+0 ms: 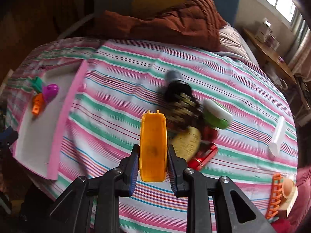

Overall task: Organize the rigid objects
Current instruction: 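Carry the yellow-orange scoop into the tray and open the right gripper, then move the left gripper toward the brown hairbrush while right approaches the black cylinder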

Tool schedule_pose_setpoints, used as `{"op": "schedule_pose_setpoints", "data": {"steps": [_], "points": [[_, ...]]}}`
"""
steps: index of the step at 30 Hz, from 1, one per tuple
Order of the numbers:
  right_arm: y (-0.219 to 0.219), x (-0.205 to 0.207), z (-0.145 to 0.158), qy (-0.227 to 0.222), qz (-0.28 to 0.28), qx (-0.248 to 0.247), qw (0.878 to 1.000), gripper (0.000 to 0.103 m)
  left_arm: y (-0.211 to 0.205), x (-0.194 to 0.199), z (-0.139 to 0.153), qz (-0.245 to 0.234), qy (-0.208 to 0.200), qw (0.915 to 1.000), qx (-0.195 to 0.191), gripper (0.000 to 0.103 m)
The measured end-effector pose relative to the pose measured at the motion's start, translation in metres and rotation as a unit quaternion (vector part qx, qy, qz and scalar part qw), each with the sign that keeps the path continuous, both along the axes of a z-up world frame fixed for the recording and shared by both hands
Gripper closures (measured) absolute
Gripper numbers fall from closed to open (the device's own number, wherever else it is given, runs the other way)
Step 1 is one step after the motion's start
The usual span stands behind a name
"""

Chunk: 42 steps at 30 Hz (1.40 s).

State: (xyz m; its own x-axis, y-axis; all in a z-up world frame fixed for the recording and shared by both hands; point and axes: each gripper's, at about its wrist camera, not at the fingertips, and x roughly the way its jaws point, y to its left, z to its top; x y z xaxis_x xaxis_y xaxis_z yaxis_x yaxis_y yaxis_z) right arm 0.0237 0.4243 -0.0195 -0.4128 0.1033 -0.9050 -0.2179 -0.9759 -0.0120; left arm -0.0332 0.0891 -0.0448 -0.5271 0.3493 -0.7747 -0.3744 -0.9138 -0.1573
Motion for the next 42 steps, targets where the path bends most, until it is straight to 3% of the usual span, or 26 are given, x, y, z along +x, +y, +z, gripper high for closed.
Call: {"op": "schedule_pose_setpoints", "data": {"steps": [10,15,22,27,35,42], "points": [[-0.121,-0.093,0.001,0.029,0.124,-0.067,0.990,0.077,-0.019,-0.005,-0.006,0.020,-0.010,0.9997,0.005,0.040],[-0.149,-0.138,-0.018,0.013,0.127,-0.071,0.989,0.077,-0.032,-0.008,-0.008,0.033,-0.017,0.9993,0.009,0.040],[-0.156,-0.174,-0.047,-0.016,0.102,-0.060,0.993,0.076,-0.041,-0.013,-0.011,0.046,-0.023,0.9986,0.009,0.040],[-0.153,-0.172,-0.051,-0.013,0.096,-0.059,0.994,0.076,-0.040,-0.012,-0.012,0.045,-0.022,0.9987,0.008,0.039],[-0.139,-0.138,-0.028,0.034,0.086,-0.068,0.993,0.069,-0.035,-0.009,-0.008,0.038,-0.016,0.9991,0.001,0.039],[-0.123,-0.104,-0.010,0.062,0.077,-0.035,0.994,0.066,-0.021,-0.002,0.002,0.019,0.000,0.9998,-0.007,0.039]]}}
